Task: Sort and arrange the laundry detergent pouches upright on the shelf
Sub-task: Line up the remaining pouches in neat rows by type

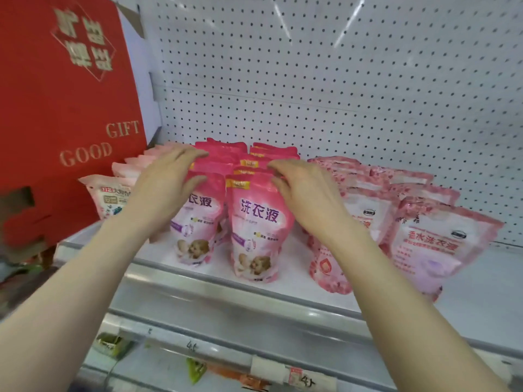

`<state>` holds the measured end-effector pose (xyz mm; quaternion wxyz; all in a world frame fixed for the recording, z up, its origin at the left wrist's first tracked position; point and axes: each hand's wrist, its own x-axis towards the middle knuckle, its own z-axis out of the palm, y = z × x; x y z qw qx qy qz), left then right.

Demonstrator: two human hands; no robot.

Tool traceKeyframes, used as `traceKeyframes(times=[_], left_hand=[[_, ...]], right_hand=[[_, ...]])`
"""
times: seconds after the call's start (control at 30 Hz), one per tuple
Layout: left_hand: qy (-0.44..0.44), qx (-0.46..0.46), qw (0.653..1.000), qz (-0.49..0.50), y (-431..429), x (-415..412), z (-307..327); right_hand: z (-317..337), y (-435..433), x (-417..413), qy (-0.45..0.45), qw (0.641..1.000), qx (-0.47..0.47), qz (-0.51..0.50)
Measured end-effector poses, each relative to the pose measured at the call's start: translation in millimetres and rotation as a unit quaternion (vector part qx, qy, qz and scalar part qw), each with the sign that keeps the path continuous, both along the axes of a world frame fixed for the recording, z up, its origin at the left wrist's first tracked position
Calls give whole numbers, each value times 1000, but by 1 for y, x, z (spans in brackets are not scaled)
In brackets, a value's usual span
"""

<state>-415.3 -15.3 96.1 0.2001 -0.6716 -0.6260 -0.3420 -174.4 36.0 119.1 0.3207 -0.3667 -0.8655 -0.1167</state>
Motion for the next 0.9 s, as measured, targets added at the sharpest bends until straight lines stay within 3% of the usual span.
traceKeyframes(times=[0.17, 0.43, 0.57, 0.7, 0.77, 0.9], left_hand=[[70, -57, 996, -4, 16, -8, 7], [74, 0, 997, -8, 36, -16, 0], [95, 24, 993, -58, 37, -30, -6], [11, 30, 992, -119, 20, -75, -1], [-14, 22, 993, -116, 16, -105, -1], [48, -87, 993, -69, 14, -156, -7]], right_hand=[[-2, 18, -31, -76, 996, -43, -36], [-8, 34, -26, -67, 995, -73, 17], [-11, 27, -30, -57, 997, -47, -4], [-7, 12, -56, 21, 997, 57, -57], [-3, 6, -77, 59, 994, 79, -48], [-6, 3, -123, 29, 998, 38, -42]])
